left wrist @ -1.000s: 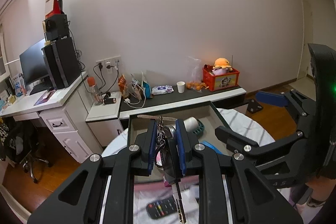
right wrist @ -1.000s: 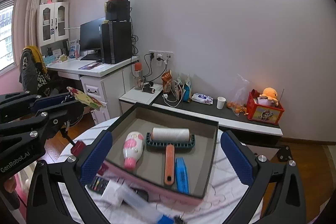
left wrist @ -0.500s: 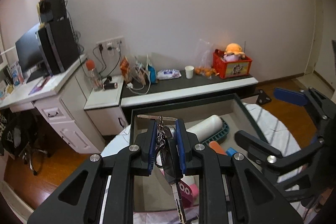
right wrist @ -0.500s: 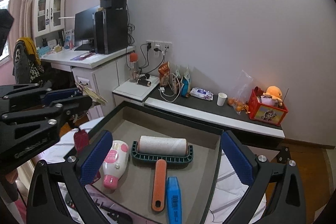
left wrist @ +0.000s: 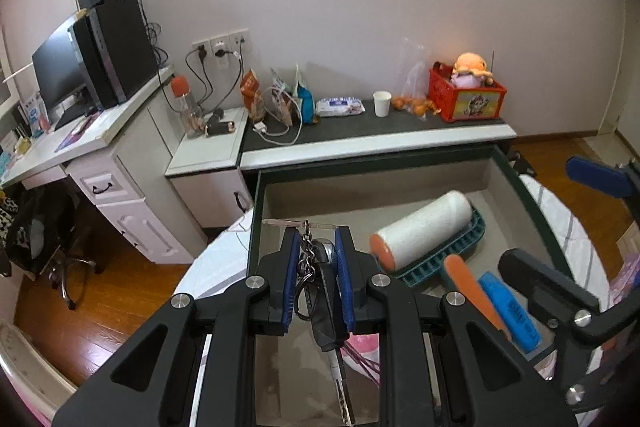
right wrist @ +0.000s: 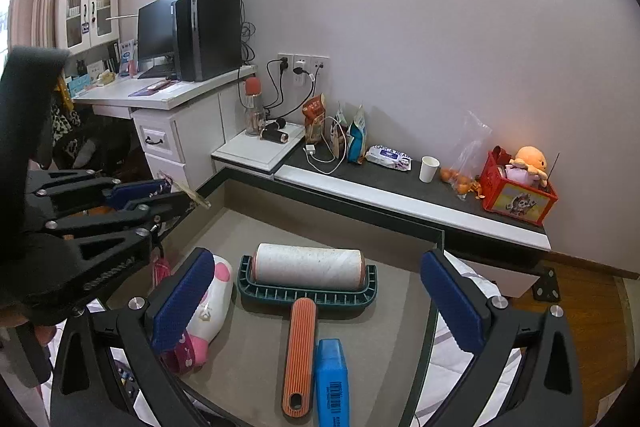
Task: Organize rigid objects
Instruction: 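Open the left gripper to drop the keys into the box, withdraw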
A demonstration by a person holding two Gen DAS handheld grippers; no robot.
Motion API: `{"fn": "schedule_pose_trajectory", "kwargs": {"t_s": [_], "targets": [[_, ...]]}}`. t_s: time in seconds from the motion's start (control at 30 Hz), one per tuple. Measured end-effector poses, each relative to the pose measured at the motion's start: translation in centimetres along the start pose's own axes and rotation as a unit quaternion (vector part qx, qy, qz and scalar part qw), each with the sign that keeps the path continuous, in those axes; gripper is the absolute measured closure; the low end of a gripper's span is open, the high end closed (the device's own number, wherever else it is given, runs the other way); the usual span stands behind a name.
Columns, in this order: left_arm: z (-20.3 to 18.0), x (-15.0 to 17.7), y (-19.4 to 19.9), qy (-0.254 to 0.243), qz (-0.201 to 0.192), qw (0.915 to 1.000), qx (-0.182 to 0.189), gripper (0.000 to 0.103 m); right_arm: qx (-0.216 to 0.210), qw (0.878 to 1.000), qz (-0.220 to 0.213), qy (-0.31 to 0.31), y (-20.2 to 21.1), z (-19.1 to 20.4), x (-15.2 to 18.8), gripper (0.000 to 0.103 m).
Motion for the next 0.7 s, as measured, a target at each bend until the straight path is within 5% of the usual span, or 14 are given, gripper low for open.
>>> {"fn": "schedule_pose_trajectory", "kwargs": {"t_s": [0.4, 0.57, 0.7], "targets": [[0.3, 0.7, 2.1, -0.001, -0.01, 0.9998, -0.016, 0.07, 0.0, 1.0, 0.003, -0.002, 0.8, -0.1, 0.6, 0.0], [0.4, 1.3, 5.3, 0.003, -0.032, 0.9992, -0.024, 0.056, 0.004, 1.0, -0.009, -0.002, 3.0, 0.0, 0.8, 0.0], [0.2, 2.3, 9.0, 0.004, -0.06, 0.9976, -0.035, 0.032, 0.008, 1.0, -0.024, -0.002, 5.8, 0.3, 1.3, 0.0]]}}
Point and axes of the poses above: each gripper's, at about its wrist camera, not at the fingertips, and y roughly against the way its jaws point, z to its left, x to its underside, the point moved 8 cm from there along -y, roughly the way its jaws point, and after that the axes turned 14 degrees about z, right-handed, at the moved point
